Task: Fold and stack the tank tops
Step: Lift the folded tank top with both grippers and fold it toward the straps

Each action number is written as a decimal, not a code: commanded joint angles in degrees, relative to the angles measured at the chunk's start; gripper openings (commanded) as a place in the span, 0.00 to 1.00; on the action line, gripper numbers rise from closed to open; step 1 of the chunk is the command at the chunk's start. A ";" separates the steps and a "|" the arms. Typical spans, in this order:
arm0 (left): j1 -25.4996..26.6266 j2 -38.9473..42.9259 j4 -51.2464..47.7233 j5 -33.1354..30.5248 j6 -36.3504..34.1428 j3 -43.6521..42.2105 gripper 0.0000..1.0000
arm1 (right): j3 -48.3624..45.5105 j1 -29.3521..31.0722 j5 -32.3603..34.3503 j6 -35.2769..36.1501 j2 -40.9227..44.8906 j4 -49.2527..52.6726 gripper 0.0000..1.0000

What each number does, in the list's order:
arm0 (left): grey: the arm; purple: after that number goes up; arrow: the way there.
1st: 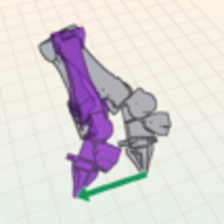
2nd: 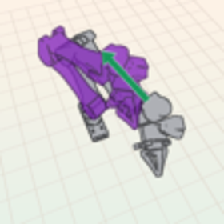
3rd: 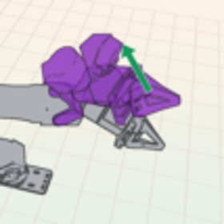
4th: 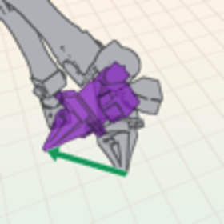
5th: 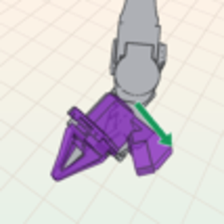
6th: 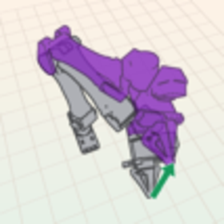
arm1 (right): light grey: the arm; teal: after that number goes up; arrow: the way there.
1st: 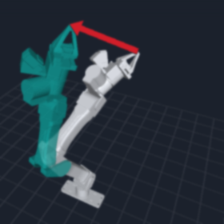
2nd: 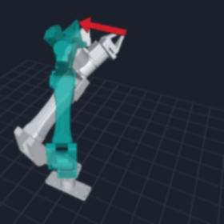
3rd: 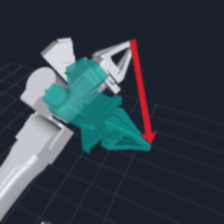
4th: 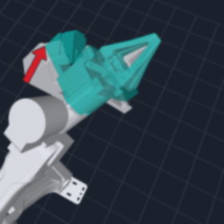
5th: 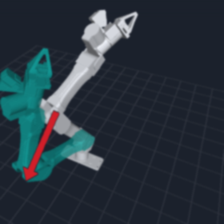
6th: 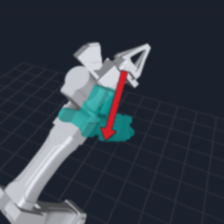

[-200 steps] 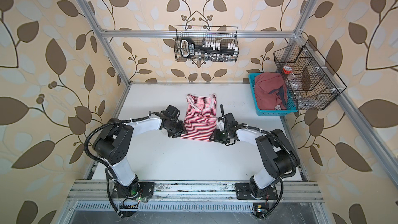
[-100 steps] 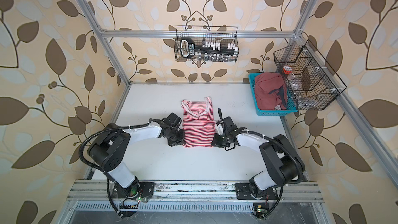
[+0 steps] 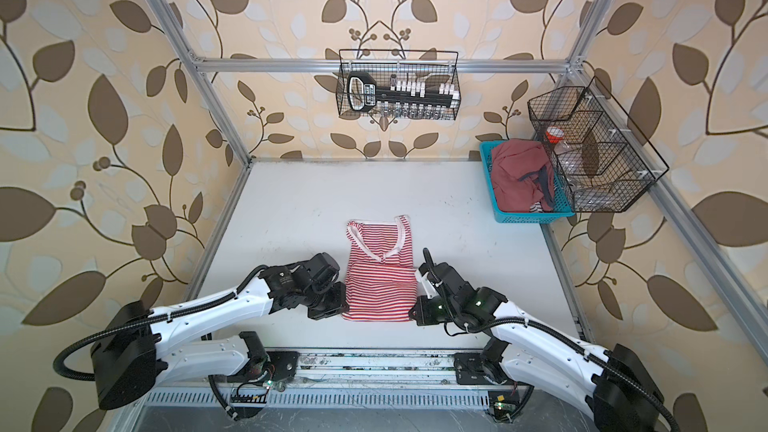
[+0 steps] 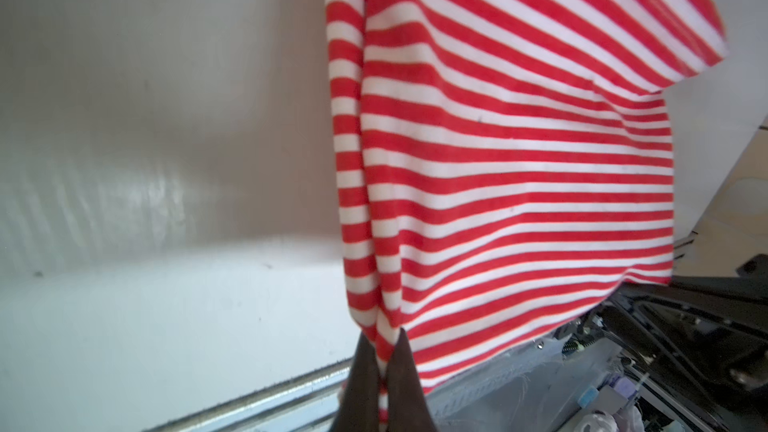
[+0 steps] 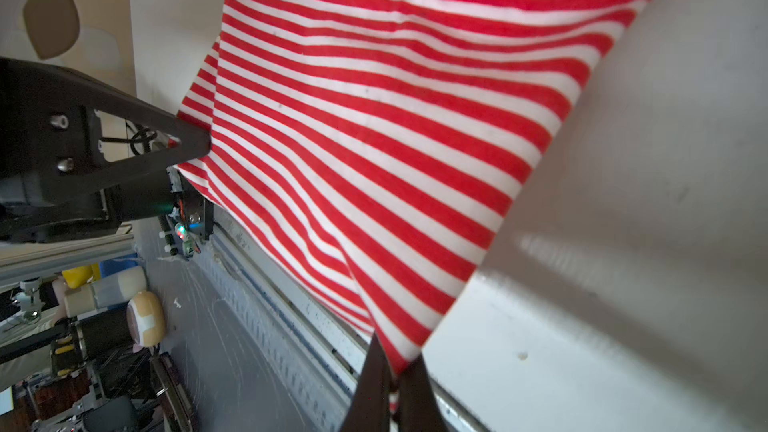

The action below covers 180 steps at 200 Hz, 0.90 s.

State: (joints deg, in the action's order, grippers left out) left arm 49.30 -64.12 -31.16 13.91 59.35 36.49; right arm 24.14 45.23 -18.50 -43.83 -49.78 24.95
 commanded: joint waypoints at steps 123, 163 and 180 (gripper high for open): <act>-7.67 -0.22 -11.87 -10.79 0.50 15.98 0.00 | 19.04 -11.63 -6.73 10.96 -10.76 5.07 0.00; -14.24 -5.17 -11.91 -9.21 -4.67 20.57 0.00 | 22.64 -17.75 -11.90 14.67 -17.21 3.88 0.00; -16.18 -8.23 -11.53 -7.47 -6.51 22.87 0.00 | 24.23 -19.77 -14.20 15.67 -20.35 3.15 0.00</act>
State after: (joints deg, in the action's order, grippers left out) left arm 35.75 -69.56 -41.74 6.24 57.17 55.31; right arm 45.60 27.90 -28.93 -31.68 -67.24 28.58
